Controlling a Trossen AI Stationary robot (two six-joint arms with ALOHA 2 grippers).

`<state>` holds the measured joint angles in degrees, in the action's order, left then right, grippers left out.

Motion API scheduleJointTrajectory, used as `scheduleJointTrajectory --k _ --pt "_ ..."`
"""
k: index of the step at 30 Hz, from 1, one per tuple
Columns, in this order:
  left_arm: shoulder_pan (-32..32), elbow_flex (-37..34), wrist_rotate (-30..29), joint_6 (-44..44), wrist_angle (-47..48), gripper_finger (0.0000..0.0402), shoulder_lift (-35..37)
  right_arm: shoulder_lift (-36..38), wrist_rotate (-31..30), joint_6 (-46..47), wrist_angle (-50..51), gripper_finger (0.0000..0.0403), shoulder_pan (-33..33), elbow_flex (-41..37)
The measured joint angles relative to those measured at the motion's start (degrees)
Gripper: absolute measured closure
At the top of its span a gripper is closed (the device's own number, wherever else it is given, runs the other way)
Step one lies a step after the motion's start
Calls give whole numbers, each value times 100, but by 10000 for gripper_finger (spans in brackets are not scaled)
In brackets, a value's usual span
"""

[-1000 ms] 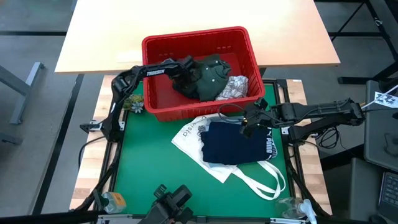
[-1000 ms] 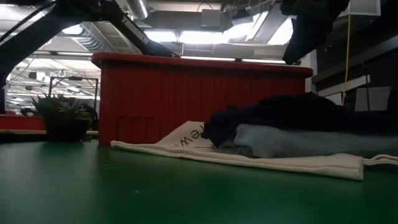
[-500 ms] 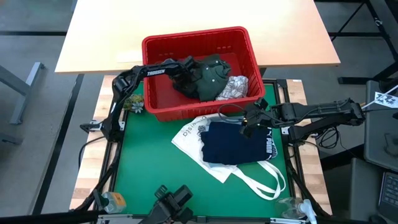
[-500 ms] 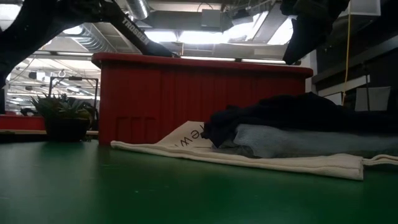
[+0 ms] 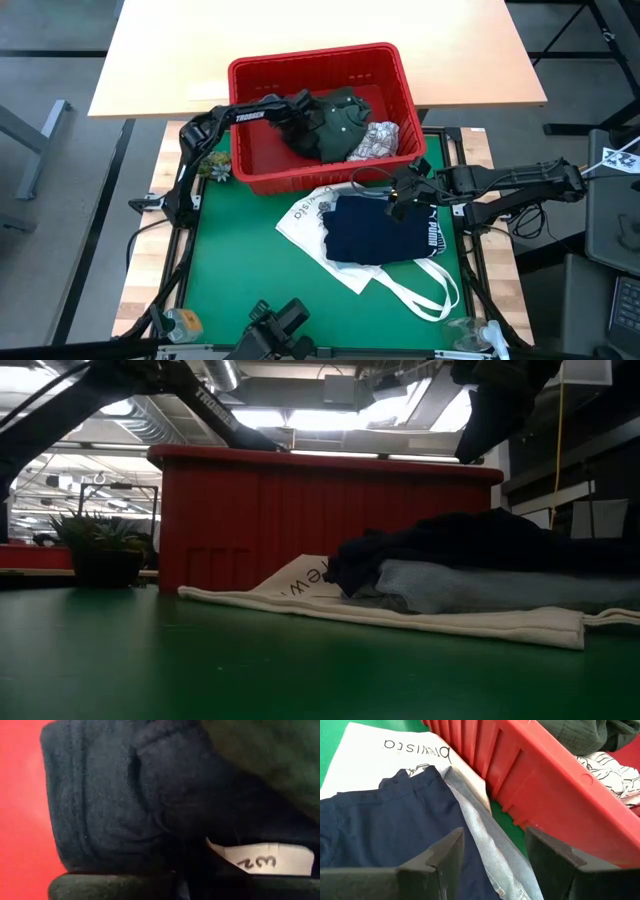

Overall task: Fold laundry
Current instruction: Fold the gray shorts

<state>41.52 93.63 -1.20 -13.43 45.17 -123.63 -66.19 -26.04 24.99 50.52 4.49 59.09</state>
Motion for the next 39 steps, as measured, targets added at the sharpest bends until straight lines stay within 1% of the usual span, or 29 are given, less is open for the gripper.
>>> scheduleJointTrajectory --k 3,6,10,18,25,31,33,36,39 --pt "-12 -29 66 1 68 397 264 0 -7 0 0 194 0 0" --pt "-13 -3 158 2 6 399 685 0 -9 0 0 194 -2 0" --pt "-7 -5 133 2 -52 399 1012 0 -9 0 0 194 0 0" --pt "-4 6 175 -15 -335 401 1652 0 -9 -2 6 194 0 0" --pt "-4 15 307 -149 -815 401 2164 0 -9 -1 13 194 -1 0" --pt "-7 17 657 -166 -1374 401 2603 0 -50 -4 20 194 0 0" --pt "-20 17 822 -186 -1547 401 2723 0 -55 -3 20 194 0 0" --pt "-65 17 1077 -437 -1924 401 2897 0 -60 -24 16 194 0 0" --pt "-127 17 1404 -465 -2338 401 3060 1 -172 -149 13 194 -2 0"
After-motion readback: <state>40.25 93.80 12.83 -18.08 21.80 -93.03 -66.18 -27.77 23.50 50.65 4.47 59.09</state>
